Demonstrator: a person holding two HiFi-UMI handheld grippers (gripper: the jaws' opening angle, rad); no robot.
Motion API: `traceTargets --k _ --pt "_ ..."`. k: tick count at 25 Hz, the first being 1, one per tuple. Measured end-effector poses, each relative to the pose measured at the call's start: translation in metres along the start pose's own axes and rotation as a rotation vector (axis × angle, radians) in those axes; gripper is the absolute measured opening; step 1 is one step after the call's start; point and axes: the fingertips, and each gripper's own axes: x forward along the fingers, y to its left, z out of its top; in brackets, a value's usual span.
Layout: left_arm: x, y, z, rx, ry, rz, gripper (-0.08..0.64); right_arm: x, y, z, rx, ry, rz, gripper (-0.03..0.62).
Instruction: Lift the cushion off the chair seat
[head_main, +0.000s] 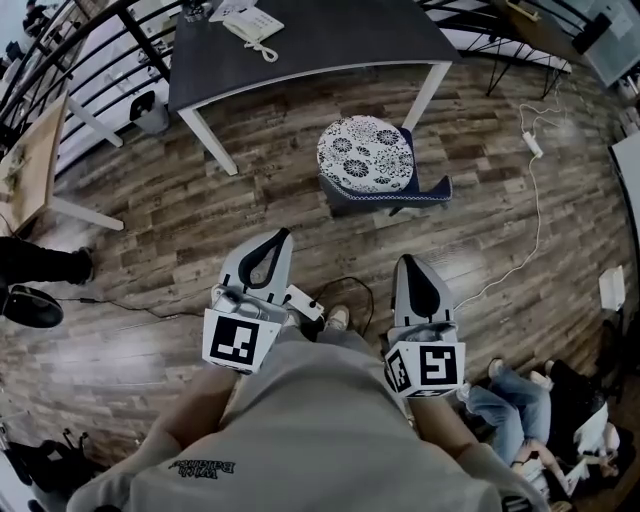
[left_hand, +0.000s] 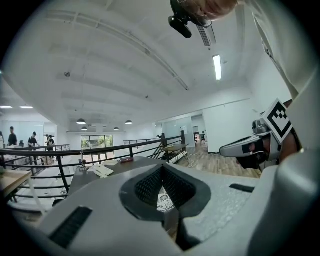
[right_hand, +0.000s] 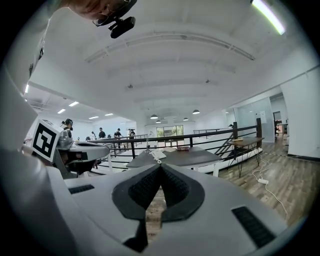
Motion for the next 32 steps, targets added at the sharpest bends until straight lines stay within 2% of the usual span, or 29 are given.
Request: traceTargets --k 4,11,20,27,32 --pt "0.006 -0.014 0.005 0.011 -0.004 0.016 0.005 -0.01 -0.01 0.007 -0.029 -0.028 0.027 0.002" --pt "0.005 -0.035 0.011 0.036 -0.018 0.019 0.005 -0.021 -0.028 0.006 -0.039 -0.054 0.018 0.002" --pt "0.008 -0.036 0.01 0.06 -0.012 0.032 0.005 -0.009 -0.033 0.01 -0.057 -0.083 0.037 0.002" --pt "0.037 -0.032 0.002 0.062 -0.032 0.017 0.005 0.015 -0.044 0.017 -0.083 -0.128 0.049 0.003" --pt "0.077 -0.016 -0.003 0.059 -0.047 -0.012 0.005 0.047 -0.061 0.019 -0.103 -0.135 0.017 0.003"
